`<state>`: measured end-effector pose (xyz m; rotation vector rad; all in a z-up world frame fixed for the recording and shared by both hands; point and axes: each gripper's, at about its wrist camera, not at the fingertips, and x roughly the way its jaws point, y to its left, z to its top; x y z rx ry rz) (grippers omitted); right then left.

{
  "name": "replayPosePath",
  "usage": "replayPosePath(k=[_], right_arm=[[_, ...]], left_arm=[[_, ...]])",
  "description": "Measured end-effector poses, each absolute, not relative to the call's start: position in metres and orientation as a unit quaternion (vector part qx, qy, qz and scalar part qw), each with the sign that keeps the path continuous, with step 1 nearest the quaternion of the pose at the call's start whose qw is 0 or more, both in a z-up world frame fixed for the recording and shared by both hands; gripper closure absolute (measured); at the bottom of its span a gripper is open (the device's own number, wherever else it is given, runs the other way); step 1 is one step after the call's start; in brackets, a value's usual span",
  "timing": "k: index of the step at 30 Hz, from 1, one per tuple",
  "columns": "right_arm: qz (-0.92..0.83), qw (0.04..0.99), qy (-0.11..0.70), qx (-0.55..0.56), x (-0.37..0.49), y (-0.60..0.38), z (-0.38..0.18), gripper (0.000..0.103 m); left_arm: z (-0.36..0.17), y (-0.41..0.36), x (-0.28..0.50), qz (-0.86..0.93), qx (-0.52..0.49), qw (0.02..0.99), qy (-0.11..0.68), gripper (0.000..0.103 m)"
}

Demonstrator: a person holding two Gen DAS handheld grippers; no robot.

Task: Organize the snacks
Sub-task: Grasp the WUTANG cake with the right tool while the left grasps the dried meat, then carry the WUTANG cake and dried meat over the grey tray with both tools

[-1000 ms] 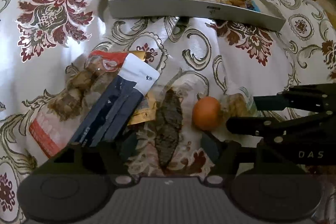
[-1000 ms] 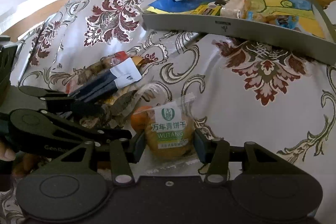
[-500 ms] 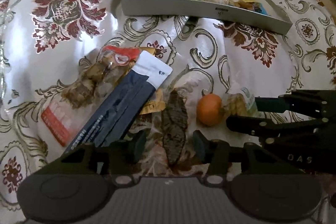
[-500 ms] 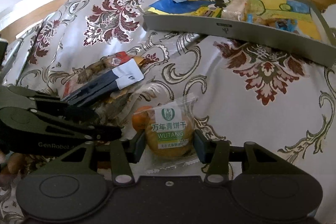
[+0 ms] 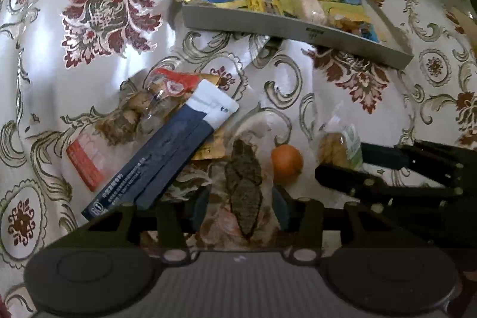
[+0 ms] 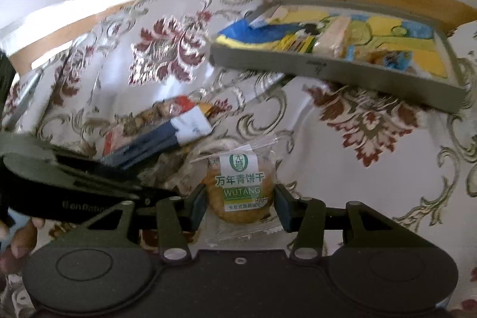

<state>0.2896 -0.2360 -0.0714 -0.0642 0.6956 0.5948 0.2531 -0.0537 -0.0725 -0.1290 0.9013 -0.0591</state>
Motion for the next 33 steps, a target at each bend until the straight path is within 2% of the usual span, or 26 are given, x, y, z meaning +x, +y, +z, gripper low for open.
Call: replayPosePath(k=[8,19,25,33], right_arm=[[0.257,0.924,0.282,0.007,0.287,-0.257,-0.053,0.053],[0.237,0.934,0.267,0.013,0.288,-0.262,-0.048,0.053],[0.219,0.944,0.245,0.023,0.288,-0.268,-0.044,0.053],[0.173,0.965,0.187,0.055,0.299,-0.286,-0.041,0.053]], left_arm=[[-0.057,-0.064,0.248,-0.039,-0.057,0.907,0.415,0.054],[-0.051,-0.069,0.244,-0.04,-0.058,0.91,0.408,0.054],[-0.038,-0.07,0.243,-0.046,-0.07,0.926,0.367,0.054],[-0.011,-0.088,0.284,-0.066,-0.046,0.948,0.308,0.054]])
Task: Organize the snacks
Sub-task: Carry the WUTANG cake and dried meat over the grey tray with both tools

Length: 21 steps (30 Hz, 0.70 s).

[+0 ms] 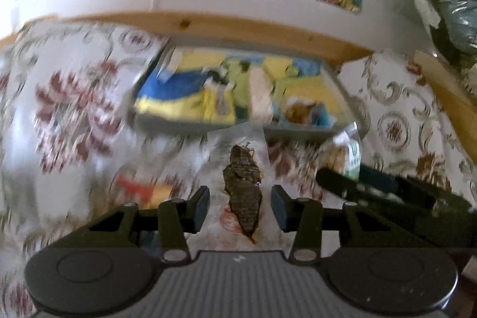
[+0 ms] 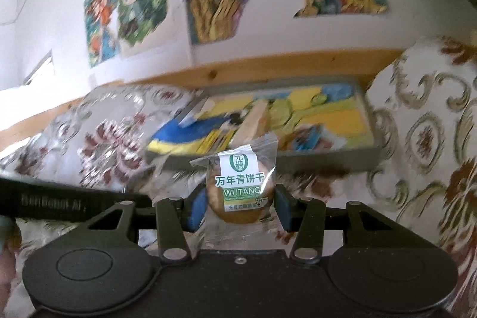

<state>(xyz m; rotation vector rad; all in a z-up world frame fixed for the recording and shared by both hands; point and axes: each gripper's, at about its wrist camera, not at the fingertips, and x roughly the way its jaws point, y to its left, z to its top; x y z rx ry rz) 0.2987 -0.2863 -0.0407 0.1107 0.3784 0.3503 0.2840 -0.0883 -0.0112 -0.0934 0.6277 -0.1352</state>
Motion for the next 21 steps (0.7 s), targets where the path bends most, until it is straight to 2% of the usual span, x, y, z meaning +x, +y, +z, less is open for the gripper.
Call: replayPosePath(k=[8,12,21], right_arm=[[0.116,0.983,0.124,0.069,0.338,-0.316,-0.031,0.053],[0.093,0.986,0.115,0.083,0.366,-0.328,-0.027,0.053],[0.078,0.991,0.105,0.038,0.38,-0.329,-0.032,0.053]], left_arm=[[0.01,-0.117,0.353,-0.085,-0.064,0.956,0.275,0.054],[0.015,-0.132,0.383,-0.091,-0.063,0.961,0.255,0.054],[0.001,-0.154,0.436,-0.091,-0.065,0.961,0.254,0.054]])
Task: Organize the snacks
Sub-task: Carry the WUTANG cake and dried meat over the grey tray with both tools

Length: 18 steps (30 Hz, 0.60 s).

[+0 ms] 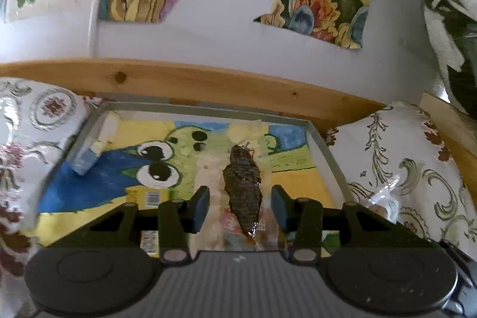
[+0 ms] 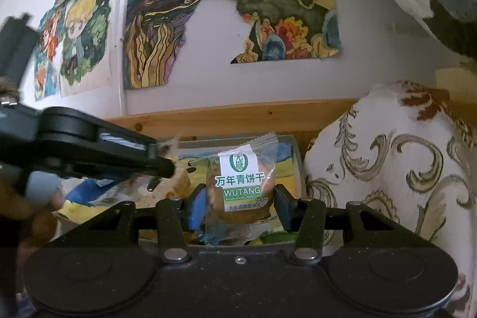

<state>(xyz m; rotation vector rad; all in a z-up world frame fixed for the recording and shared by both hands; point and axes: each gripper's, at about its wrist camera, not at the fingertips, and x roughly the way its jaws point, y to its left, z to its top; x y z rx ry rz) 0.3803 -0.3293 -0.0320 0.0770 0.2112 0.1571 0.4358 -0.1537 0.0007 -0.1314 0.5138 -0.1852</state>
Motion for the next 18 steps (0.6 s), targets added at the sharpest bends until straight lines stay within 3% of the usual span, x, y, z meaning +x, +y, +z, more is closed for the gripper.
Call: replayPosePath(k=[18], right_arm=[[0.058,0.992,0.113,0.024,0.42,-0.322,-0.051,0.053]], left_arm=[[-0.024,-0.159,0.473,-0.109,-0.057,0.96,0.253,0.054]])
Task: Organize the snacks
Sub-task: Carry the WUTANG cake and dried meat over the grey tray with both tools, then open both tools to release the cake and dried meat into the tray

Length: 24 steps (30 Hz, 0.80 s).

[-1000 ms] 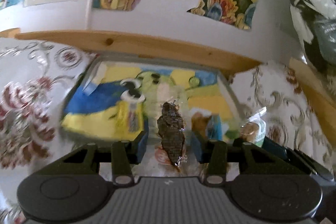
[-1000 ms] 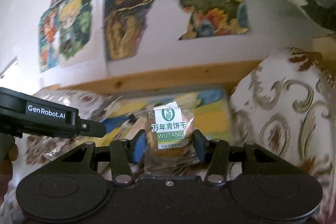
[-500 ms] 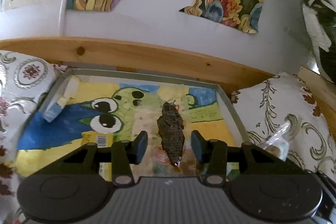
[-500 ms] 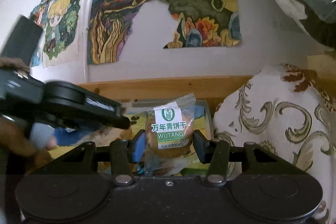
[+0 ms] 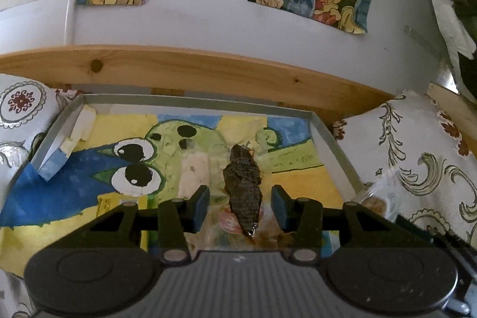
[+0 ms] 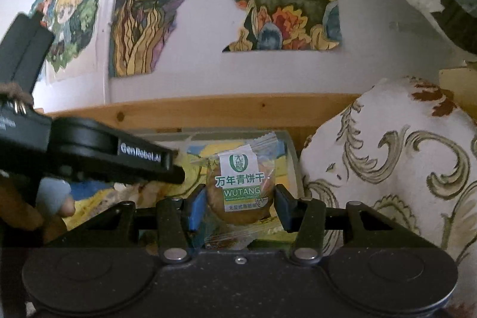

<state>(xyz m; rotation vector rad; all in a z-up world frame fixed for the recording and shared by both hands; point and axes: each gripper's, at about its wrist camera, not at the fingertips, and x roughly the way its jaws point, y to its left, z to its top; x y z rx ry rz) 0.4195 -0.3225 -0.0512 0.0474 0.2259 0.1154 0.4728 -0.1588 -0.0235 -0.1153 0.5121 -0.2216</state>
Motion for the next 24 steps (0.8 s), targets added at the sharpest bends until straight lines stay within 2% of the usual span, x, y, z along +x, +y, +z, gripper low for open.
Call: replayPosePath(k=[12,18,21,23,24], right_arm=[[0.037,0.988,0.143,0.039,0.429,-0.326,-0.062,0.052],[0.033,0.988,0.145,0.043,0.429,-0.328,-0.061,0.042],[0.03,0.988,0.142,0.044,0.427,-0.328,-0.058,0.034],[0.029,0.989,0.136,0.045,0.423,-0.328,-0.053,0.024],[0.026,0.99,0.132,0.046,0.421,-0.329,-0.05,0.021]], left_arm=[[-0.022,-0.171,0.483,-0.125,-0.052,0.958,0.252,0.053],[-0.023,-0.176,0.482,-0.123,-0.042,0.957,0.26,0.05],[-0.02,-0.171,0.48,-0.117,-0.054,0.957,0.26,0.04],[-0.017,-0.166,0.477,-0.107,-0.069,0.958,0.259,0.024],[-0.015,-0.162,0.475,-0.102,-0.078,0.958,0.258,0.022]])
